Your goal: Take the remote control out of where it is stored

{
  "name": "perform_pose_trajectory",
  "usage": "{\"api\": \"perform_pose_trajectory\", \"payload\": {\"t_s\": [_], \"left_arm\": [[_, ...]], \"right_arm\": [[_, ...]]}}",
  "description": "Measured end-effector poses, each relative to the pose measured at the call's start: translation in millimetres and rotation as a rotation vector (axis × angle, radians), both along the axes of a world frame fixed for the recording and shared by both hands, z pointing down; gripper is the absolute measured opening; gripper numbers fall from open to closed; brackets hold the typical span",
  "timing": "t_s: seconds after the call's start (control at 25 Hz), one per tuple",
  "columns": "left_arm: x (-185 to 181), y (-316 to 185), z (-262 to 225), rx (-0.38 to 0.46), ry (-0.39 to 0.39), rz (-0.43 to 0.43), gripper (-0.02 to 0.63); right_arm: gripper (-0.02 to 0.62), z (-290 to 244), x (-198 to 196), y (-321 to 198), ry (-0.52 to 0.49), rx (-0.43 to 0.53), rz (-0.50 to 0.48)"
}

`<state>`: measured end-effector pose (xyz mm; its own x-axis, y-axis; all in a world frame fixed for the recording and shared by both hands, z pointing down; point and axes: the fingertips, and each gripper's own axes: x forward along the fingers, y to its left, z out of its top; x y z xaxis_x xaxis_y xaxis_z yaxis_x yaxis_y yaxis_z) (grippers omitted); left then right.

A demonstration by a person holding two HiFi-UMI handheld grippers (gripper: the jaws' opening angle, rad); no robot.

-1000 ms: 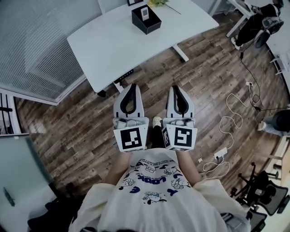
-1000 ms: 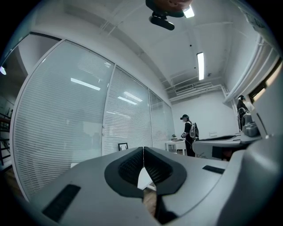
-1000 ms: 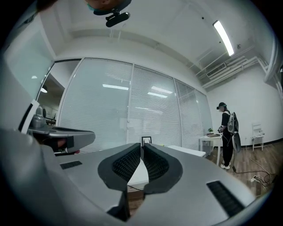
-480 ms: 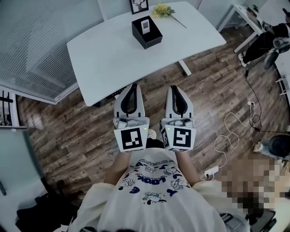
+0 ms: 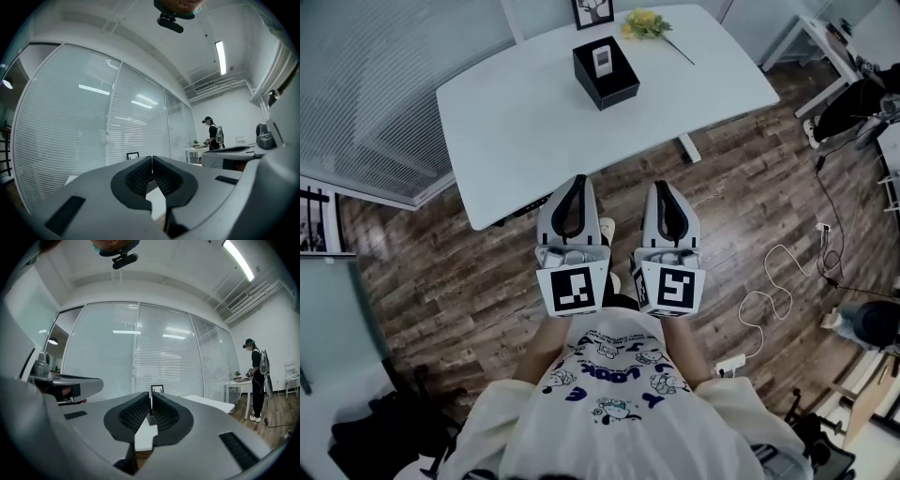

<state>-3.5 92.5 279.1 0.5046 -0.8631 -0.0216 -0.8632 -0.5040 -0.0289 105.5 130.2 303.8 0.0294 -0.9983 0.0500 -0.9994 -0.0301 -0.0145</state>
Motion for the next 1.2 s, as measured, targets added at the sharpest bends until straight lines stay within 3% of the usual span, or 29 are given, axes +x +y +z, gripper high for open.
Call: {"api": "perform_pose_trajectory", "payload": {"t_s": [0.76,1.2], "left_arm": [[63,-150,18,-0.022,0.002,0.000,0.017],[70,-243,29,-0.066,0.007,-0.042,0.017]], "right_arm": [[0.041,17,62,-149,0.006,-0.038,0.002],[0.041,22,73,-244,0.017,-0.065,-0.047]]}}
